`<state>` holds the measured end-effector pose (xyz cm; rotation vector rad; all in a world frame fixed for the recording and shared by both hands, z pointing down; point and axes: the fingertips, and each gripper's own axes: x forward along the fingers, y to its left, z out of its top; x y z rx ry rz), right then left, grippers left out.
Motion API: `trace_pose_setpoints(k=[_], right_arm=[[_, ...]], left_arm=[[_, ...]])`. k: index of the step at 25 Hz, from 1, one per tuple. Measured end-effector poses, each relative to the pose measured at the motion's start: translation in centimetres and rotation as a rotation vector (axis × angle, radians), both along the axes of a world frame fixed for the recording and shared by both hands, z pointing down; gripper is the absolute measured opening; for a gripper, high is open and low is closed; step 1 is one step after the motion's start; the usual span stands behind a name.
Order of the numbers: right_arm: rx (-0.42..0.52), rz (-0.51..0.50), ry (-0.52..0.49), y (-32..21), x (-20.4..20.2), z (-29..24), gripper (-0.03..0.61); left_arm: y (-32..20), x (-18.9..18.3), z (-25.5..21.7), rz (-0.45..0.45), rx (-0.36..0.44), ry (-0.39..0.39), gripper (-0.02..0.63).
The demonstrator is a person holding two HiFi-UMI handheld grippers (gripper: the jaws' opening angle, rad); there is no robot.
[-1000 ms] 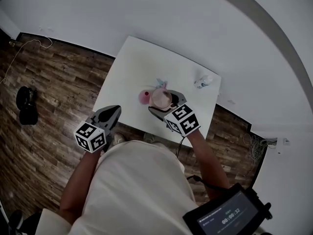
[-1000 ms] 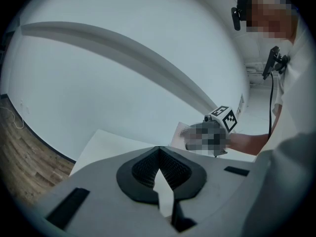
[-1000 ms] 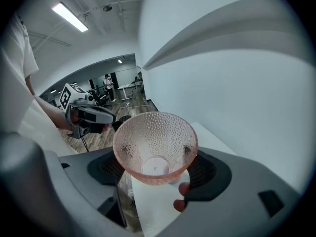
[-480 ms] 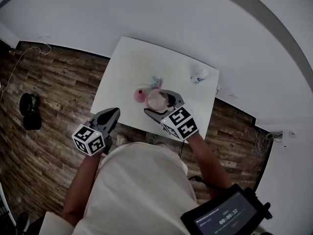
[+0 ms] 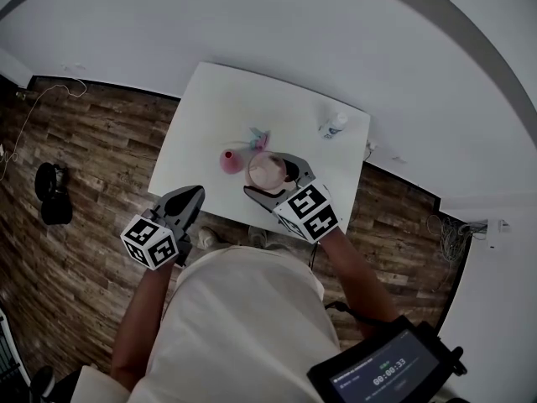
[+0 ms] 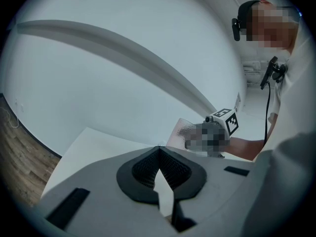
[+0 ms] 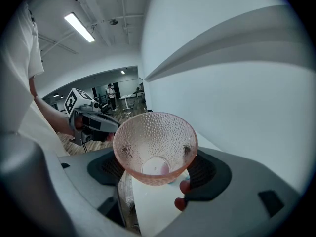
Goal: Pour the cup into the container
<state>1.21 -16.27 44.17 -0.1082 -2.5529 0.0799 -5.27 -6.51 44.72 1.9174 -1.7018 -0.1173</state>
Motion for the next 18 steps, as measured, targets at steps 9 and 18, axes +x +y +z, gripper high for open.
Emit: trace_pose_setpoints(k=[9,18], right_arm=[[0.022,-0.054,-0.035,-2.9,3.3,-0.3,0.373],[0.034,-0.056,-0.065,-2.9,5.6,-0.2,0.373]], left_arm=[[-3.1,4.6,0.2,-0.030,-0.004,0.003,0.009],[-2.1,6.3,-0.8,-0.081,0.040,-0.035,0.009]])
